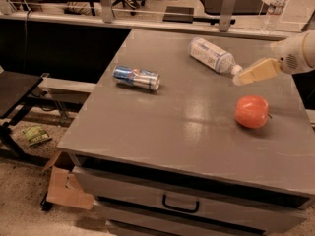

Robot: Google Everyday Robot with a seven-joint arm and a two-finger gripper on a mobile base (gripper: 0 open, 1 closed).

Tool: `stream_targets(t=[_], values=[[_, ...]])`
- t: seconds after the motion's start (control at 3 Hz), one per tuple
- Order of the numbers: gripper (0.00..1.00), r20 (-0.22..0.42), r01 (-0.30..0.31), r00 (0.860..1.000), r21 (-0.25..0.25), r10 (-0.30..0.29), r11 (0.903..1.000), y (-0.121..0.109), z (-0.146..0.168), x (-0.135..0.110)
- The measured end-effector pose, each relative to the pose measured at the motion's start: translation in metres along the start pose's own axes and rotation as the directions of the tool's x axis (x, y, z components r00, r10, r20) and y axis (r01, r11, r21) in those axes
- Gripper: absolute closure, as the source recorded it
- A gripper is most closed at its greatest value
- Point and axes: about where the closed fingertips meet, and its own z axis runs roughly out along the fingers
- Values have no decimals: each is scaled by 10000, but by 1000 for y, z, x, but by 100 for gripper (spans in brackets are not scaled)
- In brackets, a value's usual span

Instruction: Pick blue plastic bottle

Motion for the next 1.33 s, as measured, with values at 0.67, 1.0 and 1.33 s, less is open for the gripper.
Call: stream_targets(t=[0.67, 1.0, 1.33], values=[[0, 744, -321, 9966, -353, 347, 9989, -18, 63, -21], [26, 946, -359, 9946, -778, 432, 9963, -17, 92, -37], [49, 1009, -327, 9940, -987, 427, 9946, -16, 104, -46]])
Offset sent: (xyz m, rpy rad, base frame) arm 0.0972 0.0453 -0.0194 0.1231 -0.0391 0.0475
